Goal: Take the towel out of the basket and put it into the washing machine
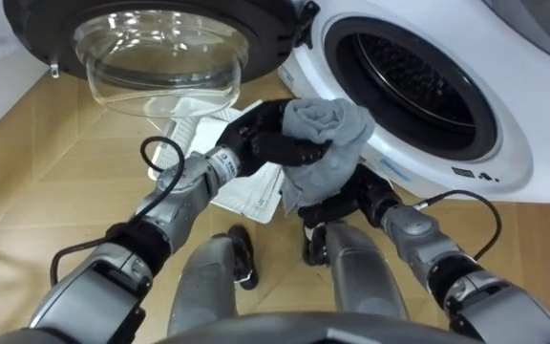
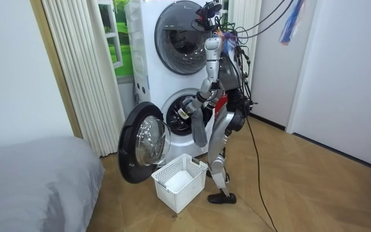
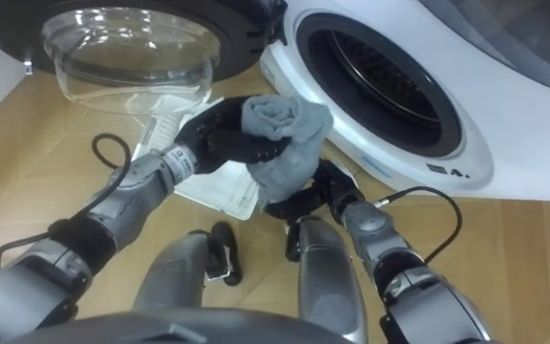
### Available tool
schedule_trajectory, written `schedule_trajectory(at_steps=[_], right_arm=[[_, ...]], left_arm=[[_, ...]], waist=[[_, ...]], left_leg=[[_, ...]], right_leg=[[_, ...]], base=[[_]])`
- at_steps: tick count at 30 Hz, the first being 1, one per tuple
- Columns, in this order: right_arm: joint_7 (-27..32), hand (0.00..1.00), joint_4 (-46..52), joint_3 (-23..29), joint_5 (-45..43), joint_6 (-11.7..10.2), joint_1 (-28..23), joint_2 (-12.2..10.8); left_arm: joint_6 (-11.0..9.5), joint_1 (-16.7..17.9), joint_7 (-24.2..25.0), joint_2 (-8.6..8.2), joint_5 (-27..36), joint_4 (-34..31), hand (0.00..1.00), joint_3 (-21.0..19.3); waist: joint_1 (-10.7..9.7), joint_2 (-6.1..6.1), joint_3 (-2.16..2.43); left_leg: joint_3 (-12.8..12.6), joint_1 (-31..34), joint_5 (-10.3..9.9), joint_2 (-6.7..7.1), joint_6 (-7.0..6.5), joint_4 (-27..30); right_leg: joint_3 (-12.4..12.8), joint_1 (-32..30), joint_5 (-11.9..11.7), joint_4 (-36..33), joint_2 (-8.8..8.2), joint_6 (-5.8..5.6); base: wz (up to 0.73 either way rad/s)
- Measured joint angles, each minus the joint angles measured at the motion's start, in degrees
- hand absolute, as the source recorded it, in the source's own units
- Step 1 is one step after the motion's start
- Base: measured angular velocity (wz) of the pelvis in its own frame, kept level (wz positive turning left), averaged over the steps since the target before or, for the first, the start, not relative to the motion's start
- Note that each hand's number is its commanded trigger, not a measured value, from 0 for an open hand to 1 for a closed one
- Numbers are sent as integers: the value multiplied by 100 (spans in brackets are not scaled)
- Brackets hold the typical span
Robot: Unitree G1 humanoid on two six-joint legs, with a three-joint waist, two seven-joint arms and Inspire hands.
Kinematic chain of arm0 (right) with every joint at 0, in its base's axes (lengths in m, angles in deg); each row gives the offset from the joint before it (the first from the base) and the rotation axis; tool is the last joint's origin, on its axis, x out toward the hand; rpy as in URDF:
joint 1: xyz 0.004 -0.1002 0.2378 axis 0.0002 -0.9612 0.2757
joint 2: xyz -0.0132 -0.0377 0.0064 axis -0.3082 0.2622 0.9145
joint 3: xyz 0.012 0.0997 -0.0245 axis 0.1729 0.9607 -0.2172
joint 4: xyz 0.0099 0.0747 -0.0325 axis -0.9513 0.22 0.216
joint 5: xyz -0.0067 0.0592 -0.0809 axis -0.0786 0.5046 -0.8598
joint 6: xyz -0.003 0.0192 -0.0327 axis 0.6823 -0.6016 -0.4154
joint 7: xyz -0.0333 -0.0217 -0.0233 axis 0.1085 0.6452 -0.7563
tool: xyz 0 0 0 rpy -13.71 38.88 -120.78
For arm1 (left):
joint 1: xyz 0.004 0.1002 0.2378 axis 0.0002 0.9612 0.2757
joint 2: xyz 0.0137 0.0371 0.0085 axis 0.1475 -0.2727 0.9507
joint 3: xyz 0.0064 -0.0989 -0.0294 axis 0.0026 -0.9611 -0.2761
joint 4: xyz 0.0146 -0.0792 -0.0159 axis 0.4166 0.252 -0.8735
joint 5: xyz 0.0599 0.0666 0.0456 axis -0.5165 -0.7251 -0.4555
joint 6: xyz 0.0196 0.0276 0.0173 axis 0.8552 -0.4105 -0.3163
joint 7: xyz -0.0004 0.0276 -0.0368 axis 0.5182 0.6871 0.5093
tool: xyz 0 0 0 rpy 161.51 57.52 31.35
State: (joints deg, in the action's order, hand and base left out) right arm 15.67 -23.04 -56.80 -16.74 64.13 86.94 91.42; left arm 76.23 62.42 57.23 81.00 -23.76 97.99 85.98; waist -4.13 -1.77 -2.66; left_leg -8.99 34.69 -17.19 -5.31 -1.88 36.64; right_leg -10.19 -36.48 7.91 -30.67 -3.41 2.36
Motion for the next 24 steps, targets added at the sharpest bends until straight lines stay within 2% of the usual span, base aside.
schedule_trajectory(at_steps=[1, 2, 3, 7, 13, 17, 24], right_arm=[[-9, 0, 0, 4, 4, 1, 2, 1], [-27, 58, 0, -3, 2, 3, 4, 0], [-29, 100, 8, -8, -8, 4, -7, -6], [-27, 100, 28, 7, -170, 37, -52, -28], [-30, 100, 31, 17, -460, 87, -70, -59], [-27, 100, 64, 24, -635, 129, -54, -77], [-35, 100, 135, 65, -637, 302, -55, -78]], left_arm=[[0, -23, 4, -6, 2, -14, 100, 1], [6, -89, 5, -16, 19, -11, 100, 1], [14, -123, 6, -16, 116, -11, 100, 1], [63, -123, 49, -16, 410, -5, 100, -4], [94, 68, 267, -50, 793, 12, 100, 51], [94, 138, 276, -73, 1115, 38, 100, 109], [129, 346, 348, -84, 1522, 63, 100, 157]], waist=[[2, -1, -1], [-3, 5, -4], [-9, 7, -5], [-20, 14, -10], [-51, 34, -23], [-66, 117, -72], [-56, 122, -66]], left_leg=[[1, 8, 0, -1, 0, -1], [0, 9, 0, 4, 0, -5], [18, 9, 0, 10, 0, -5], [7, 7, 0, 16, 0, -6], [-12, -27, 6, 12, 10, -39], [-30, 21, 3, 37, 8, -5], [-18, 53, 4, 98, 5, -35]], right_leg=[[0, -3, 0, -1, -7, 0], [-5, -9, 1, -16, -31, -1], [-4, -16, 1, -25, -36, -2], [33, -42, -1, -14, 2, 1], [70, -43, 0, -38, 16, 7], [71, -154, 86, -186, -54, 15], [52, -198, 114, -206, -83, 2]], base=[[0], [0], [0], [-1], [-2], [3], [1]])
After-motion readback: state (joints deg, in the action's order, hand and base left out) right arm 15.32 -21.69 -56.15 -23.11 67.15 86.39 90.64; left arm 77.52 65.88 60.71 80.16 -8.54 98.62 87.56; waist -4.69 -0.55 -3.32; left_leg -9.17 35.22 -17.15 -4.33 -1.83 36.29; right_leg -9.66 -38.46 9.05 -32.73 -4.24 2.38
